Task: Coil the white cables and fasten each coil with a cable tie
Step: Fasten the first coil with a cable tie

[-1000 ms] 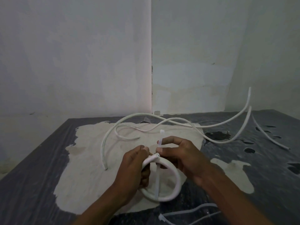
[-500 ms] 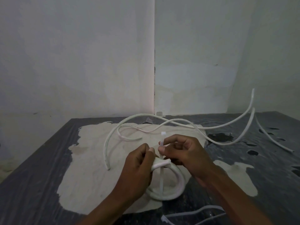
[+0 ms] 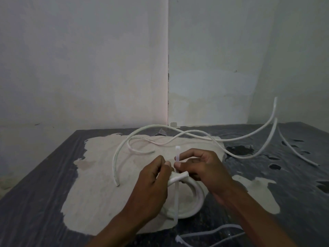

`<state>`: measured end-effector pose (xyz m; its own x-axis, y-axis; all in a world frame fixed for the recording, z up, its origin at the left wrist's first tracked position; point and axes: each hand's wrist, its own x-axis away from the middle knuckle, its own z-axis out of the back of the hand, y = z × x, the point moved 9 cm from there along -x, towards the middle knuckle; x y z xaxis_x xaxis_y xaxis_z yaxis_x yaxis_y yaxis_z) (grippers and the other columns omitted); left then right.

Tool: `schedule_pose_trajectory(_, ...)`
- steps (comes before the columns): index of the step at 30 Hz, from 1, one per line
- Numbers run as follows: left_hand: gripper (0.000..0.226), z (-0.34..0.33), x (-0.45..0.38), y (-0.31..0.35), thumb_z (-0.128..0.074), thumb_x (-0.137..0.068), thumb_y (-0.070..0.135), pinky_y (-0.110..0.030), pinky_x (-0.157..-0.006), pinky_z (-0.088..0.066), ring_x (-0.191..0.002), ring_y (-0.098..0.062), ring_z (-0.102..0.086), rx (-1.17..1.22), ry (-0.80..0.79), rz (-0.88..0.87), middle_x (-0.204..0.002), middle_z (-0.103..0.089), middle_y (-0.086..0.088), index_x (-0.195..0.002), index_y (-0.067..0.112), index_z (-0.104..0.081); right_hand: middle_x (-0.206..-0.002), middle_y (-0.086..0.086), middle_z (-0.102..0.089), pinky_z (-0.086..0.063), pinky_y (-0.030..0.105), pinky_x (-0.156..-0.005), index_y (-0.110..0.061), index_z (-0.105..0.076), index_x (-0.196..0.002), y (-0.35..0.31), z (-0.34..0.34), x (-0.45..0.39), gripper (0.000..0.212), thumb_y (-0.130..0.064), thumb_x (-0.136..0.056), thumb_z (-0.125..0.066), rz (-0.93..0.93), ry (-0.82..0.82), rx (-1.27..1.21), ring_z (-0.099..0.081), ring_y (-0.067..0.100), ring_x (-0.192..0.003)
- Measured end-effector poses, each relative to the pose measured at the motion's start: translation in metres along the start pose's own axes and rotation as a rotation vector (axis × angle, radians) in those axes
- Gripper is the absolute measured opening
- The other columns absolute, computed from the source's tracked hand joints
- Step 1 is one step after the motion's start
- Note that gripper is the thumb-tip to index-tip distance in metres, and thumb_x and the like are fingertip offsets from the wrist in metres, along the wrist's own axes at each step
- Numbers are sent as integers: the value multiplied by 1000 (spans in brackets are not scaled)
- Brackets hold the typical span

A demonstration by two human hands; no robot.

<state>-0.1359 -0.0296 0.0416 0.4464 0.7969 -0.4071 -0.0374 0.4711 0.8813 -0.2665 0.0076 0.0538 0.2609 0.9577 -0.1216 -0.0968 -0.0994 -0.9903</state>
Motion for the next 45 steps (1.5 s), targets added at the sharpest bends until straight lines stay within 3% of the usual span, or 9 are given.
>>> schedule_pose_trajectory(6, 33, 1, 0, -2, -44, -96, 26, -31, -45, -34, -45, -12, -36, 22, 13, 16, -54, -40, -2, -68, 8, -41, -75, 15, -74, -57, 29, -61, -6, -76, -77, 0, 2, -2, 8, 1, -75, -74, 19, 9, -37, -69, 24, -69)
schedule_pose_trajectory(9, 36, -1, 1, 4, -43, -98, 26, -26, -46, -34, -45, -12, -38, 9, 4, -24, -62, -52, -17, -71, 3, -41, -74, 13, -74, -58, 46, -76, -11, -77, -73, -3, 1, -2, 11, -1, -75, -73, 58, 1, 5, -70, 27, -74)
schedule_pose_trajectory(11, 34, -1, 2, 6, -43, -98, 22, -18, -44, -33, -42, -6, -41, 18, 5, -23, -67, -55, -26, -70, 2, -41, -76, 11, -74, -57, 48, -80, -11, -77, -73, -4, 0, -2, 10, -3, -76, -74, 74, 1, 24, -71, 26, -75)
schedule_pose_trajectory(17, 33, 1, -2, -2, -44, -95, 30, -29, -46, -35, -45, -12, -38, 27, 10, 26, -67, -55, -24, -68, 11, -43, -76, 10, -75, -58, 42, -78, -5, -76, -77, -2, 3, -3, 2, -3, -76, -75, 82, 32, 2, -71, 23, -75)
schedule_pose_trajectory(26, 30, 5, -5, -9, -44, -98, 23, -21, -42, -35, -46, -12, -39, 49, 8, 107, -76, -56, -33, -72, 8, -45, -86, -4, -77, -56, 23, -75, -18, -78, -87, -16, 1, -2, 11, -11, -81, -73, 271, -25, 203, -72, 11, -83)
schedule_pose_trajectory(34, 28, 0, 1, -9, -42, -99, 21, -22, -38, -31, -39, -14, -35, 149, -31, 209, -73, -66, -22, -85, -3, -44, -81, -7, -76, -58, 30, -77, -20, -78, -88, -26, 1, 3, 8, -18, -83, -72, 372, 22, 268, -71, 11, -80)
schedule_pose_trajectory(38, 21, -3, 1, -2, -40, -100, 18, -19, -35, -30, -35, -14, -35, 167, -53, 179, -66, -69, -10, -95, 8, -57, -81, -6, -76, -58, 34, -76, -19, -78, -87, -28, -1, 3, 8, -17, -84, -72, 402, 15, 283, -72, 14, -79)
schedule_pose_trajectory(43, 29, -2, 1, 2, -43, -98, 18, -20, -36, -32, -33, -13, -37, 127, -11, 118, -66, -69, -12, -83, 8, -67, -80, -5, -76, -54, 21, -72, -17, -78, -87, -29, -3, 4, 8, -14, -83, -72, 419, 9, 278, -71, 10, -77)
schedule_pose_trajectory(45, 32, -1, 2, 1, -44, -98, 17, -20, -36, -32, -33, -12, -37, 121, 2, 120, -65, -69, -12, -80, 5, -67, -80, -2, -76, -56, 26, -75, -16, -79, -86, -26, -4, 3, 8, -14, -82, -72, 377, 7, 257, -71, 14, -78)
